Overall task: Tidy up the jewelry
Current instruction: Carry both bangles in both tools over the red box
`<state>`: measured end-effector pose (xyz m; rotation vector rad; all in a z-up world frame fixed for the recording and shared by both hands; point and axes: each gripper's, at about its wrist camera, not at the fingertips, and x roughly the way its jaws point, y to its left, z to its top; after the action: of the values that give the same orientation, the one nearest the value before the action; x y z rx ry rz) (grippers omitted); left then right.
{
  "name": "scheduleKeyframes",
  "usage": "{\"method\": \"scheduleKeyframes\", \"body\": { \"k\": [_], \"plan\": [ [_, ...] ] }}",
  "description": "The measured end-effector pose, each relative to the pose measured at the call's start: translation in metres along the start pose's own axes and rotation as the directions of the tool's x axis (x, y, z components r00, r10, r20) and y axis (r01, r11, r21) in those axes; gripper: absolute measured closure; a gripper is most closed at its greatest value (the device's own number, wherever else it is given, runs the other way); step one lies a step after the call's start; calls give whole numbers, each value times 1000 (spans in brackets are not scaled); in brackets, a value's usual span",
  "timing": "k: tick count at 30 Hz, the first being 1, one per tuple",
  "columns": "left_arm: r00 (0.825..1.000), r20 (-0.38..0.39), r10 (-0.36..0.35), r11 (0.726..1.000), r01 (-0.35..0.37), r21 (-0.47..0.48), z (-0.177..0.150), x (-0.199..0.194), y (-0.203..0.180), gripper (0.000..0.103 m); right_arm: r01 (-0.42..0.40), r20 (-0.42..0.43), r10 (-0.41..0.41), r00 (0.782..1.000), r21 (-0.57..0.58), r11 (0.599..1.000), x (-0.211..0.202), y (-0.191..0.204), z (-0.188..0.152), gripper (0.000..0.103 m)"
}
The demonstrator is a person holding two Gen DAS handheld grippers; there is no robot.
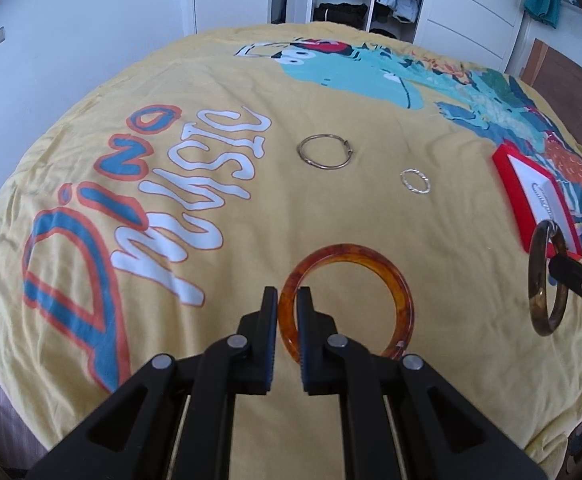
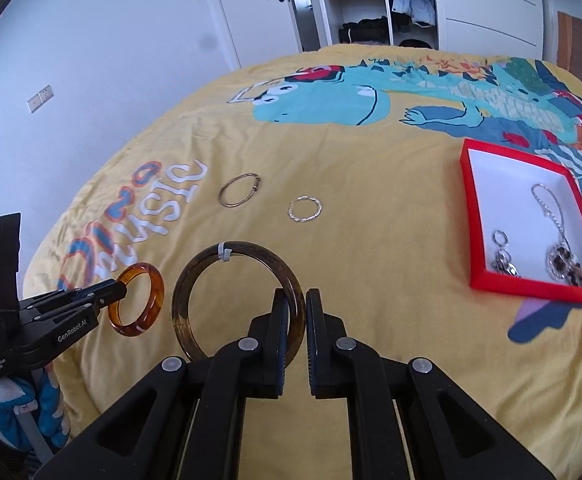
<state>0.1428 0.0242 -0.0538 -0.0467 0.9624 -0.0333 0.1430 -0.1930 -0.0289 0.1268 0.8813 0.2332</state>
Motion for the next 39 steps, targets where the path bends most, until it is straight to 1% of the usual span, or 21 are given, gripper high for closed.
{"method": "scheduleKeyframes", "body": {
  "k": [3,10,16,20,23,26,29,32,36,39],
  "plan": [
    [1000,20,-13,1000,12,11,-7,-20,-6,94,-14,20,14,1000,30,999,-22,0,-10,95],
    [997,65,-38,998,34,59,-22,-61,-25,94,-19,84,13,996,71,997,-69,-7,-30,95],
    [995,89,-41,995,33,94,-31,-88,-36,94,-36,114,22,993,121,992,-83,-19,-47,95],
    [996,77,-48,992,39,116,-32,-89,-50,94,-39,109,21,994,164,986,-83,-40,-60,95],
    [996,58,-61,988,52,143,-30,-83,-68,94,-18,107,-3,994,191,981,-83,-61,-62,94],
    [996,40,-80,979,71,193,-20,-75,-96,94,17,112,-41,993,210,977,-88,-89,-55,94],
    [993,28,-117,967,107,232,2,-63,-132,94,81,116,-109,987,221,972,-91,-128,-38,94],
    [988,19,-154,947,142,289,31,-43,-182,94,144,108,-173,979,237,961,-88,-170,-17,94],
    [982,5,-191,920,177,350,68,-8,-245,94,219,78,-242,967,229,949,-68,-222,15,94],
    [982,7,-188,897,169,409,85,20,-289,94,268,42,-281,959,198,943,-42,-256,39,94]
  ]
}}
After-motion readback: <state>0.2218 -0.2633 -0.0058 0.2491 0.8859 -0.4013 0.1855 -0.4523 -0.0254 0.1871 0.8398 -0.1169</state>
